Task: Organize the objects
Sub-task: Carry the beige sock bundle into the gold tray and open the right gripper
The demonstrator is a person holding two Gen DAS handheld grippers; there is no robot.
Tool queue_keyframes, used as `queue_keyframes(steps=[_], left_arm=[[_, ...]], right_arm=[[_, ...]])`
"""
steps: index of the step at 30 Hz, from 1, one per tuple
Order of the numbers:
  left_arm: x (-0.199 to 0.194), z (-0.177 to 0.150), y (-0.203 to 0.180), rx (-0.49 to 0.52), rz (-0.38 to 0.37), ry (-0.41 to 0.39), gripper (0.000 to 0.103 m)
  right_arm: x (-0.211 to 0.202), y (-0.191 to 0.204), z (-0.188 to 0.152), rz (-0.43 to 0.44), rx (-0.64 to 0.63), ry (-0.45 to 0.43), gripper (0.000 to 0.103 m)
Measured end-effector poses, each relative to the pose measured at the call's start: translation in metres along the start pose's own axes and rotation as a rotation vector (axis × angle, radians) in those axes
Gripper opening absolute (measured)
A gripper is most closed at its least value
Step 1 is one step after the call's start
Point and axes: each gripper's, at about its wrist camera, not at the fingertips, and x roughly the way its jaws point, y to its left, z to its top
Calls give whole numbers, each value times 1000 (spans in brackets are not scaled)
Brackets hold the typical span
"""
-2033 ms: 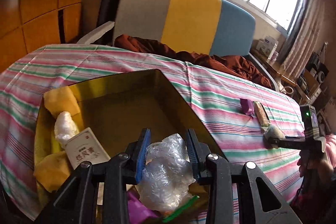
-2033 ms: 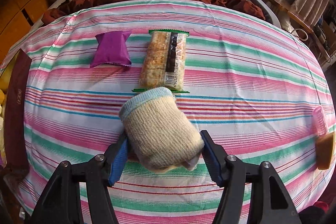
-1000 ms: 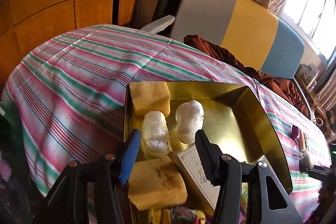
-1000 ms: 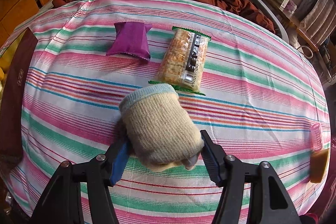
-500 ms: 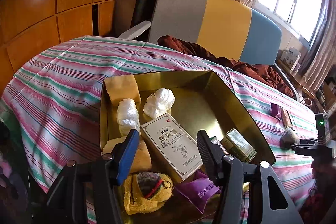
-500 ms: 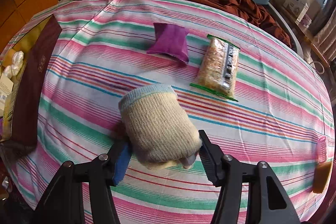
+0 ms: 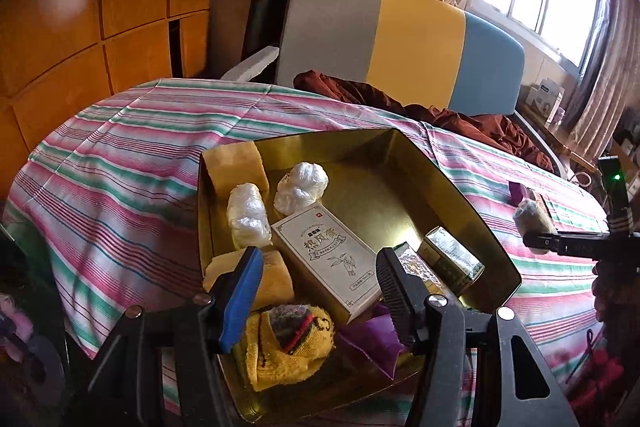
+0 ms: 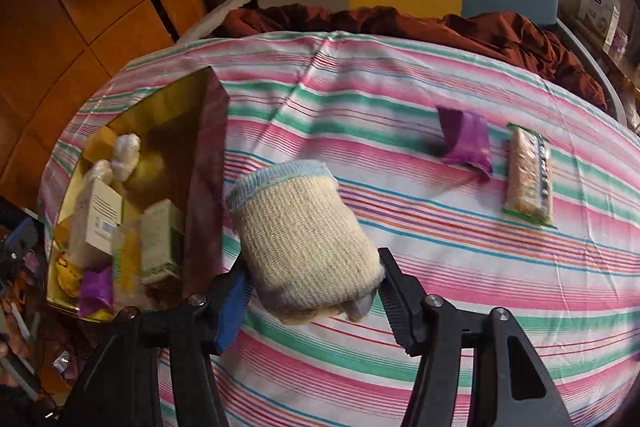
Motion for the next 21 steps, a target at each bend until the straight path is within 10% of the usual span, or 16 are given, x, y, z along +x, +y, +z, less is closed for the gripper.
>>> queue_keyframes(steps=[11,21], left_arm=[[-8,-9,25,-61,0,-3,62],[-10,-15,43,-104,4,3,64]], right_arm=[[25,128,47,115,-172,-7,60],[80,166,59,94,-209,78,60]])
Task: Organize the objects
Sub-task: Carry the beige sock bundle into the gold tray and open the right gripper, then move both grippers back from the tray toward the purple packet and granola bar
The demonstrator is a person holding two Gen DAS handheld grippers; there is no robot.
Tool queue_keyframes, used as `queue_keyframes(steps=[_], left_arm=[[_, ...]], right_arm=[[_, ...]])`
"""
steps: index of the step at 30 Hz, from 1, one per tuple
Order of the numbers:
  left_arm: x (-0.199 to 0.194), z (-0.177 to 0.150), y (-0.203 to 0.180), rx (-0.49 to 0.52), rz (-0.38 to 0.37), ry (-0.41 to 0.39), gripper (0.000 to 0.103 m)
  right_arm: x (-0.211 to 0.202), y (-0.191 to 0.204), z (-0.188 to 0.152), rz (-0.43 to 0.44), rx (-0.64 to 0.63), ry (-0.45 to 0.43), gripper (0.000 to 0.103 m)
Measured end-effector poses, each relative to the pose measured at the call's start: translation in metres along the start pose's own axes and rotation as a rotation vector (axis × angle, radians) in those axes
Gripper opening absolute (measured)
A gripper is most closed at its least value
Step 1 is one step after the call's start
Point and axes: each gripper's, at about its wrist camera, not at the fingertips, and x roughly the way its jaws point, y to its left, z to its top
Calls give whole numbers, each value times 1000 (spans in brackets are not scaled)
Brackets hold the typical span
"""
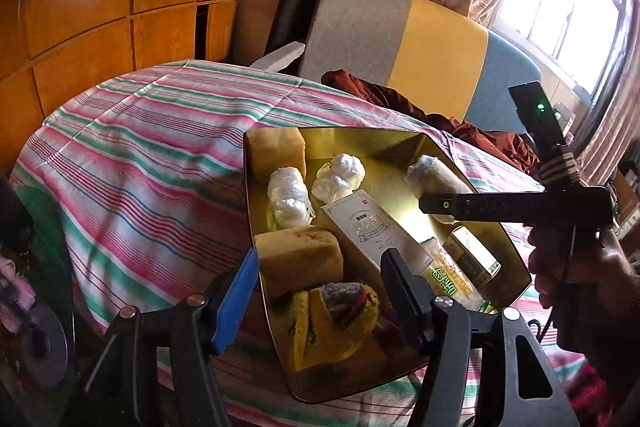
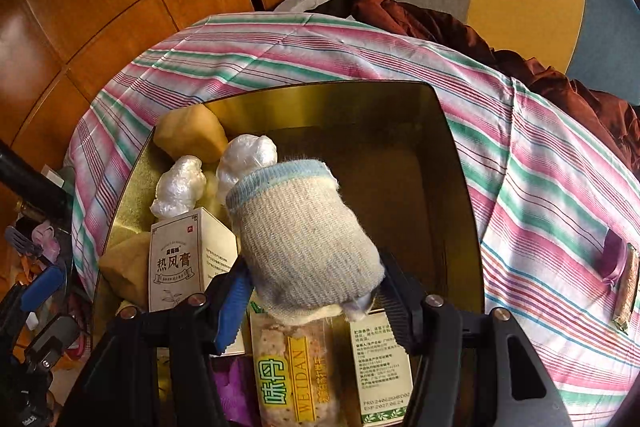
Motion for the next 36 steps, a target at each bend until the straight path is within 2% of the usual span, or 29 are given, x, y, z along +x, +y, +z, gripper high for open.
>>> queue_keyframes(steps=[6,11,14,19,23,29,36], left_arm=[[1,-2,5,-9,2,5,64],[-2,-1,7,-12,15,-3,64],[-3,0,9,-14,28,-6,66],[-4,-1,6,-10,38,-3,69],[-6,-3,1,0,45,-5,71],[-11,-2,-7,25,52,-15,72],[-15,-1,-19,61,55,-20,72]], right_arm=[[16,6,0,-12,-9,39,60],[30,11,1,39,1,75,63],[27,11,-2,50,11,67,63],[11,9,-9,46,16,28,67],[-5,7,-15,29,19,-15,82],[-29,2,-24,-6,9,-69,82],[-63,-27,-35,-41,46,-135,83]])
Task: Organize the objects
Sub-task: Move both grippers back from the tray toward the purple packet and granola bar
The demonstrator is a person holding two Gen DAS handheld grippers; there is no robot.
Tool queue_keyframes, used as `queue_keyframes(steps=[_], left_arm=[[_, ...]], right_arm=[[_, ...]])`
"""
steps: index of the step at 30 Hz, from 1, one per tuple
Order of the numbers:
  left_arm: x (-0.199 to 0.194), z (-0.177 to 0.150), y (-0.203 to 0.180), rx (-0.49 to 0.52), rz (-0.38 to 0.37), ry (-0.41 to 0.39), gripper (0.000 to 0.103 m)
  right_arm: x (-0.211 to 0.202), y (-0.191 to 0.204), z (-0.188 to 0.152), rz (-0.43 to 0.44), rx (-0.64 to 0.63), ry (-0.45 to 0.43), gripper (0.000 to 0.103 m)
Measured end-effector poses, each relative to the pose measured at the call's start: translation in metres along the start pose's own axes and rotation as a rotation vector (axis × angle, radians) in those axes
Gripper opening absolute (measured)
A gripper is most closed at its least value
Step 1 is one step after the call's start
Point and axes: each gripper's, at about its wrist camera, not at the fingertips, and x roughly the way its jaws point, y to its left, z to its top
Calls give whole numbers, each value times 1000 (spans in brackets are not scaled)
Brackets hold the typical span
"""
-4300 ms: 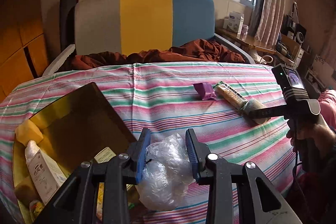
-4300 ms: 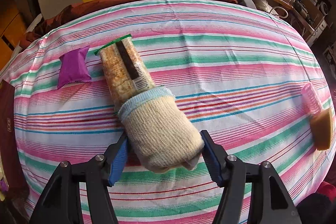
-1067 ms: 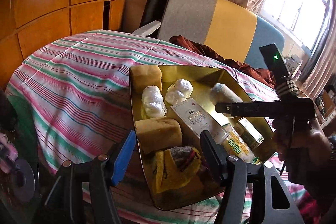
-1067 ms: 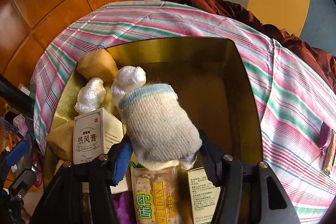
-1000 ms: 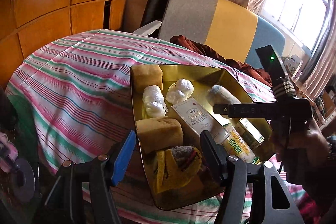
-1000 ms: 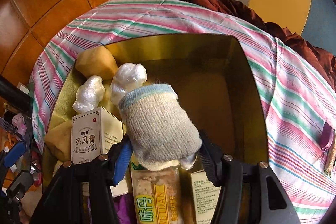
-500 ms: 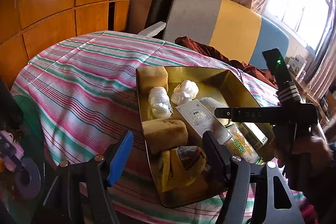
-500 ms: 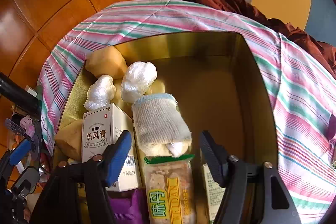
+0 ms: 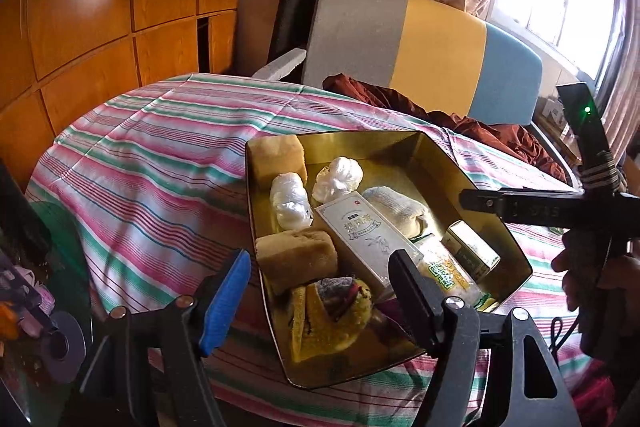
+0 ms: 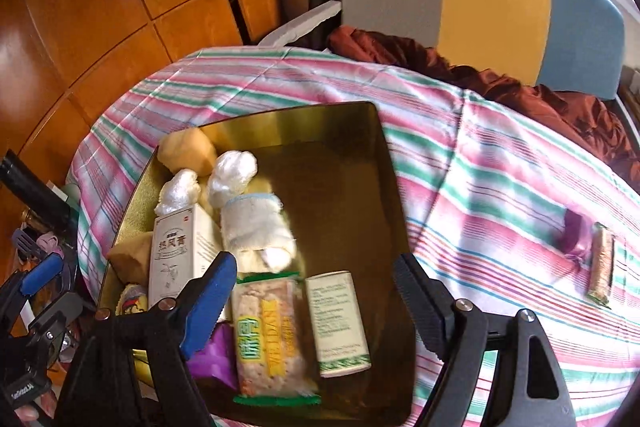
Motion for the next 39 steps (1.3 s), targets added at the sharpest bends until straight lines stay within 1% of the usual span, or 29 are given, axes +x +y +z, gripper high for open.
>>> queue_keyframes(steps=[3,6,14,20,25,29,33,35,37,39], left_arm=[[-1,1,-9,26,-4,-2,72],[-2,3,-20,53,-12,-4,74],[2,11,-58,143,-58,2,74],[9,14,-89,213,-92,15,74],[15,14,-114,268,-118,28,75],[20,14,-132,309,-135,40,77],[26,15,-150,346,-146,50,77],[30,17,-160,362,-154,55,77],[34,20,-170,375,-166,58,77],[39,23,-180,382,-187,65,77]], right_arm=[[-14,-24,-3,-22,39,-22,83],[-25,-53,-7,-63,79,-36,83],[-48,-152,-24,-187,253,-42,83],[-58,-219,-37,-283,374,-35,83],[-54,-263,-42,-354,448,-30,83],[-46,-290,-45,-363,489,-29,83],[-36,-312,-51,-324,535,-33,84],[-32,-324,-57,-291,581,-29,84],[-28,-336,-62,-287,632,-14,84],[-31,-340,-62,-288,649,-26,84]])
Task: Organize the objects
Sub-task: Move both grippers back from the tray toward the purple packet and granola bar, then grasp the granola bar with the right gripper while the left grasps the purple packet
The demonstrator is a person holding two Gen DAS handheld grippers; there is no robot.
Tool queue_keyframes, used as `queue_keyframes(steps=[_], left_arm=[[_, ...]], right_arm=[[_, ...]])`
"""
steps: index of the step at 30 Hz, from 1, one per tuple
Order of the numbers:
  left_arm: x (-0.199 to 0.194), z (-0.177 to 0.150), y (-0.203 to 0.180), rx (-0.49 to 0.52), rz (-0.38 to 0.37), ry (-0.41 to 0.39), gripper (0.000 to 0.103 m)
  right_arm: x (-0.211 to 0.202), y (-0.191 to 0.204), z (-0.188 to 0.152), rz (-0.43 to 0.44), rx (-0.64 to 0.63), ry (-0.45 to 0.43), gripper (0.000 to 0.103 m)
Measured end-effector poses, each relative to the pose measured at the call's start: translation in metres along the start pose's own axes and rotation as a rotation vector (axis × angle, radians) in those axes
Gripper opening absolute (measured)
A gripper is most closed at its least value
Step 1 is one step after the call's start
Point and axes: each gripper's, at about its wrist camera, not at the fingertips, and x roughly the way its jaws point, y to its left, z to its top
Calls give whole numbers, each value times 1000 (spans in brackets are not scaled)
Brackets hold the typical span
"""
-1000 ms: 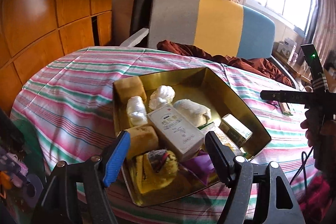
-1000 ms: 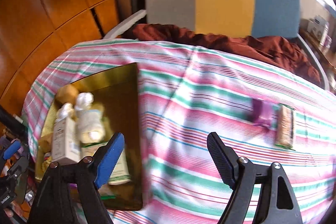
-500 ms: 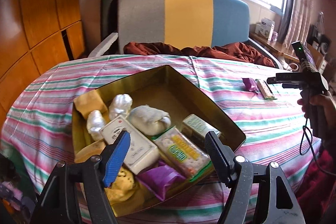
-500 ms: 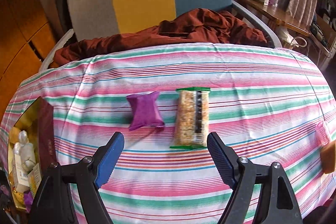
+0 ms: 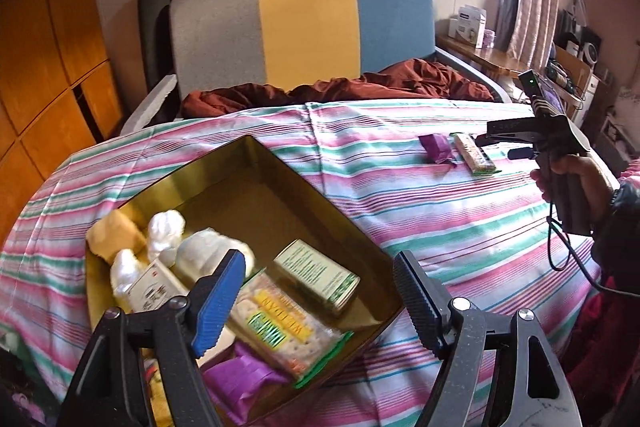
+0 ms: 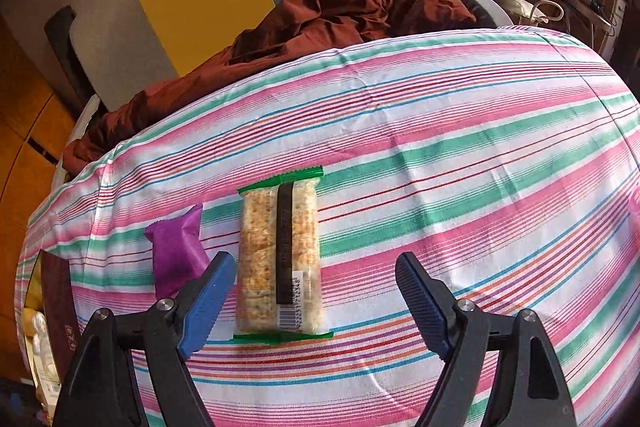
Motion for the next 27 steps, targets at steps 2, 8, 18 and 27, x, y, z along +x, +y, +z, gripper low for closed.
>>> queue_keyframes(steps=[2,8,18,27], left_arm=[[7,7,-8,4,-26,9,77],[28,29,-31,18,-94,27,77],[65,60,-59,4,-177,77,77],[110,85,-81,-57,-230,154,77]], right_arm=[[0,-4,2,17,23,2,84],[14,6,1,-12,-33,38,85],[39,34,0,-123,-207,25,78],[20,7,3,-236,-179,158,43]])
